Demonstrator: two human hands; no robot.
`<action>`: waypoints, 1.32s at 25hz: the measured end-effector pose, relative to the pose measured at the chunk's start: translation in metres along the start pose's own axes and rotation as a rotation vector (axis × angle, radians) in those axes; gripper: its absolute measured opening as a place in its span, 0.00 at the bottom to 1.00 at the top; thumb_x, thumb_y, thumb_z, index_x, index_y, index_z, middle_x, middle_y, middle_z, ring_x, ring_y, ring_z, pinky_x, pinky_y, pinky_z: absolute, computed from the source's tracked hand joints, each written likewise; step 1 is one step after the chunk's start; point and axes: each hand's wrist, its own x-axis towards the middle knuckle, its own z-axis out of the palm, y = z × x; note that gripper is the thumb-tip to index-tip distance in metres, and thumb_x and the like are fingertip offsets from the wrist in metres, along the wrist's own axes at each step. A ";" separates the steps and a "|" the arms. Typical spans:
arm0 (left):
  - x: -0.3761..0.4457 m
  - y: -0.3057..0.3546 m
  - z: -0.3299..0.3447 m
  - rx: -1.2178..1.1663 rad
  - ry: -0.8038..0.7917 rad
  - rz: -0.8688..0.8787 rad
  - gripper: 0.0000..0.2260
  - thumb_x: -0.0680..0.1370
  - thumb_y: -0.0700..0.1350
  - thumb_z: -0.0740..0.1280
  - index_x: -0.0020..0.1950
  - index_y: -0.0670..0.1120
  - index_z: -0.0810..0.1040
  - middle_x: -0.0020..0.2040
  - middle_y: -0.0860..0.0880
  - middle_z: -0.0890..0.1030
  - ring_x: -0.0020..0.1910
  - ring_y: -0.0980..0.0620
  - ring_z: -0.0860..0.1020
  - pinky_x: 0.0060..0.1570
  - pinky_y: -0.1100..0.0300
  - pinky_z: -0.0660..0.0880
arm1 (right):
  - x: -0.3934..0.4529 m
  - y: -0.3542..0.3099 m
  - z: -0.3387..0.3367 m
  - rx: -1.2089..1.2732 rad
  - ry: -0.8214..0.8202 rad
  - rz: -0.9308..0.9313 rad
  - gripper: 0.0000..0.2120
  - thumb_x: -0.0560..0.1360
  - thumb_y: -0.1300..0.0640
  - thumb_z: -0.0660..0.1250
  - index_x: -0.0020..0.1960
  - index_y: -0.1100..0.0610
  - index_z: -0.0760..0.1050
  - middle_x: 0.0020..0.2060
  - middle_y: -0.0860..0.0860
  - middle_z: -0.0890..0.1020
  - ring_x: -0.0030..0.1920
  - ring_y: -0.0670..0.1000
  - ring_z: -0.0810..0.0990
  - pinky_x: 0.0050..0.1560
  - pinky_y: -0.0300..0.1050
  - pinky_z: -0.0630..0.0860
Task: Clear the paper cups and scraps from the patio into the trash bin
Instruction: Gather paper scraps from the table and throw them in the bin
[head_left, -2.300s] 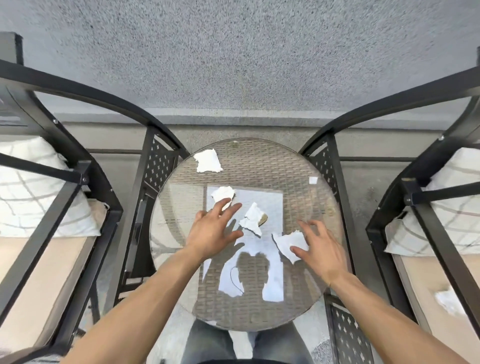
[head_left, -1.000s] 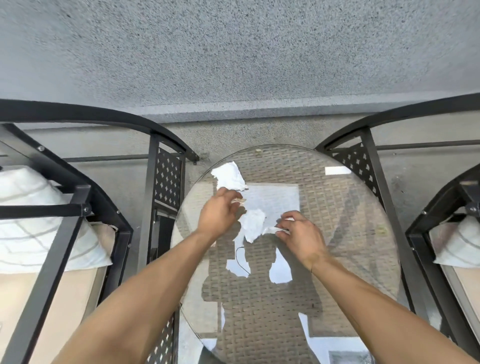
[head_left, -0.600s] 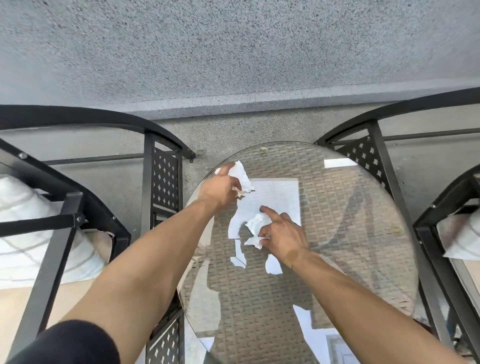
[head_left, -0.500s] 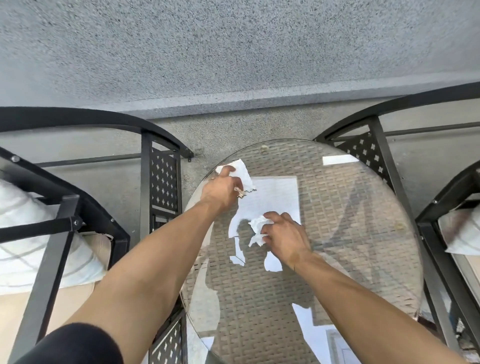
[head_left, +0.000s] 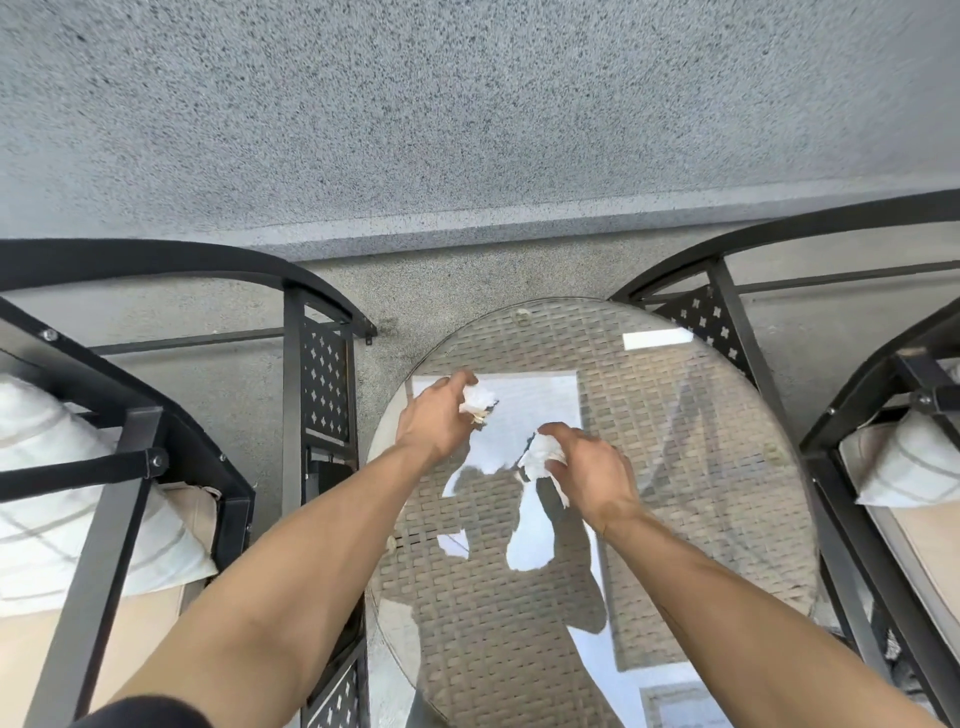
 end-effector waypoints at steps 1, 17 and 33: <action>-0.006 0.001 -0.001 -0.031 0.029 0.002 0.17 0.77 0.42 0.68 0.65 0.52 0.73 0.60 0.48 0.77 0.56 0.48 0.77 0.50 0.56 0.74 | -0.002 -0.002 -0.006 0.009 0.024 -0.004 0.17 0.76 0.56 0.65 0.64 0.46 0.71 0.55 0.49 0.81 0.52 0.53 0.81 0.50 0.46 0.75; -0.191 0.056 -0.043 -0.271 0.618 -0.020 0.09 0.73 0.36 0.71 0.52 0.46 0.83 0.51 0.48 0.78 0.44 0.53 0.73 0.45 0.63 0.66 | -0.085 -0.022 -0.112 0.145 0.307 -0.521 0.05 0.73 0.57 0.71 0.48 0.49 0.82 0.45 0.46 0.77 0.43 0.50 0.78 0.42 0.48 0.77; -0.499 0.068 0.008 -0.292 1.134 -0.363 0.08 0.72 0.41 0.72 0.49 0.51 0.81 0.46 0.55 0.80 0.44 0.56 0.77 0.46 0.60 0.73 | -0.283 -0.134 -0.081 0.148 0.154 -1.163 0.05 0.72 0.53 0.68 0.48 0.46 0.79 0.48 0.42 0.81 0.44 0.49 0.80 0.44 0.46 0.76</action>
